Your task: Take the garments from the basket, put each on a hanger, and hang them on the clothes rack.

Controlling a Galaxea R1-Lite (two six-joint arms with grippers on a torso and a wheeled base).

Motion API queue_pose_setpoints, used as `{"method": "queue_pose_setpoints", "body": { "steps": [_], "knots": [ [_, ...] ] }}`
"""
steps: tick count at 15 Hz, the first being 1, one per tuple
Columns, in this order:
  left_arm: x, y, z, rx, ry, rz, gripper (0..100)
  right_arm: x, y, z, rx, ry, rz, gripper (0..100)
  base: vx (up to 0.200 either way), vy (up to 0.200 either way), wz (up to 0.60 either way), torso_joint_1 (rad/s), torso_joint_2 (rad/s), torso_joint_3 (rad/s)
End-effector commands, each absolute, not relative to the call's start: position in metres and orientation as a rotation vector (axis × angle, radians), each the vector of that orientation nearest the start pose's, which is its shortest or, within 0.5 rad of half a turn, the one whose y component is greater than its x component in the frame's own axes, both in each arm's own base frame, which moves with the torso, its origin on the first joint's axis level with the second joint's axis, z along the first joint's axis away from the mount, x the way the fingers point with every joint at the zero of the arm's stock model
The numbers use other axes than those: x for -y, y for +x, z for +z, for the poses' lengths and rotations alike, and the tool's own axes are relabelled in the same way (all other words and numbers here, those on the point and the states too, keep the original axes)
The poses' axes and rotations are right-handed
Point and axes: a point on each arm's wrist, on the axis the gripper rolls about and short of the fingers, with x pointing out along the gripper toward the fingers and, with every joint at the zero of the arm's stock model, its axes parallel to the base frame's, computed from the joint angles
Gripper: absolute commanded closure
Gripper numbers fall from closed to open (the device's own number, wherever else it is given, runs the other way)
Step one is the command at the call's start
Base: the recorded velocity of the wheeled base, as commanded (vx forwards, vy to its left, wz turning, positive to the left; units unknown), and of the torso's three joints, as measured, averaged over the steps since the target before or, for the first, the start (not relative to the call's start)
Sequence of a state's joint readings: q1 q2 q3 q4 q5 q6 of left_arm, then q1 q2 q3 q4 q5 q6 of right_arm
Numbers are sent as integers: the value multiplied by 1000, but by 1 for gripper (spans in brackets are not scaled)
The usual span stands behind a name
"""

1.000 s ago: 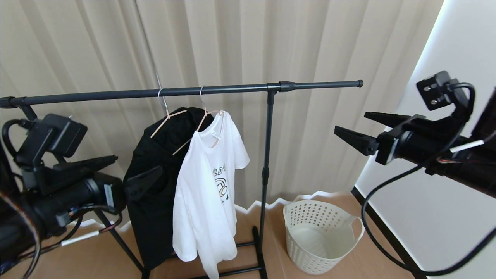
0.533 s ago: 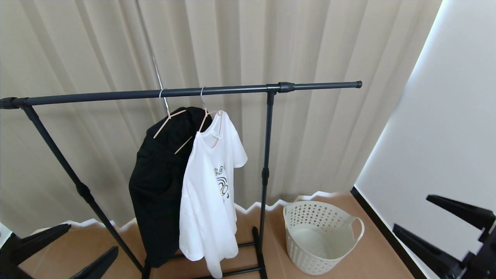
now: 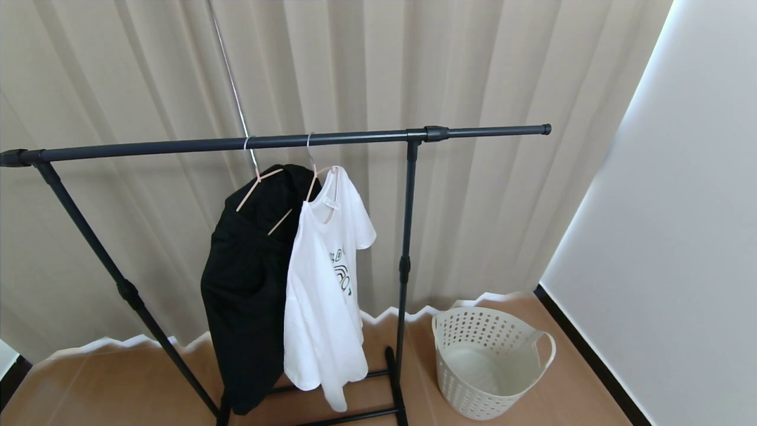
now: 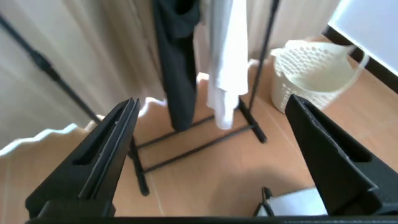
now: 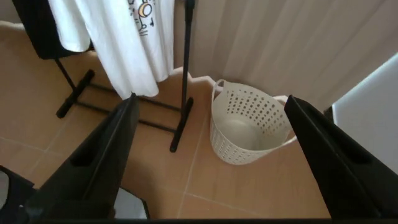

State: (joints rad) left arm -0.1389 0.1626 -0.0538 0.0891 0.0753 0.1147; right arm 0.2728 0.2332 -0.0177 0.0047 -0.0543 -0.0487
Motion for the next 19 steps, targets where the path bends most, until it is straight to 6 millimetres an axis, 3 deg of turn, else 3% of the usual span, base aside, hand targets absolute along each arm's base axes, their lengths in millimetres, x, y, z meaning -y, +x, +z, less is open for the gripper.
{"method": "queue_pose_setpoints", "body": {
  "steps": [1, 3, 8, 19],
  "knots": [
    [-2, -21, 81, -119, 124, 36, 0, 2, -18, 77, -110, -47, -2, 0, 0, 0, 0, 0, 0, 0],
    [-1, -24, 80, -90, 119, 88, 0, 1, -24, 76, -31, -51, -16, 0, 0, 0, 0, 0, 0, 0],
    [1, -23, 76, -4, 8, -28, 0, -2, -24, 76, -27, -48, 80, 0, 0, 0, 0, 0, 0, 0],
    [1, -23, 77, -3, 0, -28, 0, -2, -25, 76, -27, -51, 93, 0, 0, 0, 0, 0, 0, 0]
  ]
}}
